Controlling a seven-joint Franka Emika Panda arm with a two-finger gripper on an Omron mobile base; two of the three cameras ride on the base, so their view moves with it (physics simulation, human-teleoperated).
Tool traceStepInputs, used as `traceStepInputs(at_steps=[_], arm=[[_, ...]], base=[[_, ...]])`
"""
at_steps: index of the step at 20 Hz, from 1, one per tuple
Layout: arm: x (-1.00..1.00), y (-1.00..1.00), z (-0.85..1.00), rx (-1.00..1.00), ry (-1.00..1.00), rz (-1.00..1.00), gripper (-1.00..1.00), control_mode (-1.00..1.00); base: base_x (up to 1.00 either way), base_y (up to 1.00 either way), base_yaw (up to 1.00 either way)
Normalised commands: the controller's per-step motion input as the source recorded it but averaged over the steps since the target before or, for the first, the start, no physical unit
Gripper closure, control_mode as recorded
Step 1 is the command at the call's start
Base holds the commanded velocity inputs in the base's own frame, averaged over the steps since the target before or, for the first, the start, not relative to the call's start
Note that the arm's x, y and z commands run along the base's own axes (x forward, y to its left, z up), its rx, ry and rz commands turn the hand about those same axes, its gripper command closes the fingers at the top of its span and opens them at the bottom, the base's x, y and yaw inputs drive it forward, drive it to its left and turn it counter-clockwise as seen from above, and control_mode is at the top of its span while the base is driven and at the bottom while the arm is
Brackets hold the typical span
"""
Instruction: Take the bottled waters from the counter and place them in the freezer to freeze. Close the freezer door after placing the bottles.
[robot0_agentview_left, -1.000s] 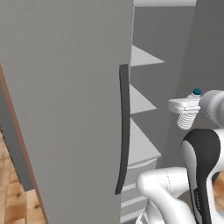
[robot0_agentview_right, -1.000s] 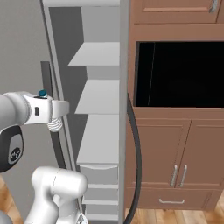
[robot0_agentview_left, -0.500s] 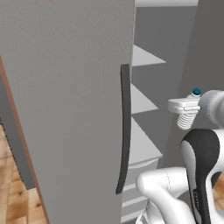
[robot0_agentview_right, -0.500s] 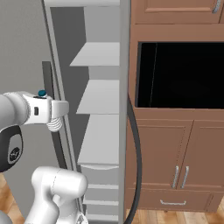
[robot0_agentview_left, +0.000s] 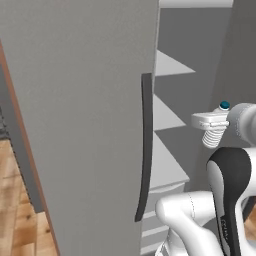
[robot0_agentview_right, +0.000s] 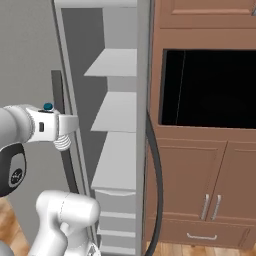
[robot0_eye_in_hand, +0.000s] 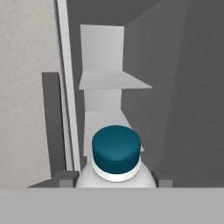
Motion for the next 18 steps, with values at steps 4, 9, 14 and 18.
traceStepInputs(at_steps=[4, 9, 14, 18], arm=[[0.0, 0.0, 0.0, 0.0, 0.0, 0.0, 1.0, 1.0], [0.0, 0.0, 0.0, 0.0, 0.0, 0.0, 1.0, 1.0], [0.0, 0.0, 0.0, 0.0, 0.0, 0.0, 1.0, 1.0], [0.0, 0.0, 0.0, 0.0, 0.0, 0.0, 1.0, 1.0]], base=[[0.18, -0.16, 0.13], [0.25, -0.24, 0.13], [0.27, -0.24, 0.11], [0.27, -0.23, 0.11]])
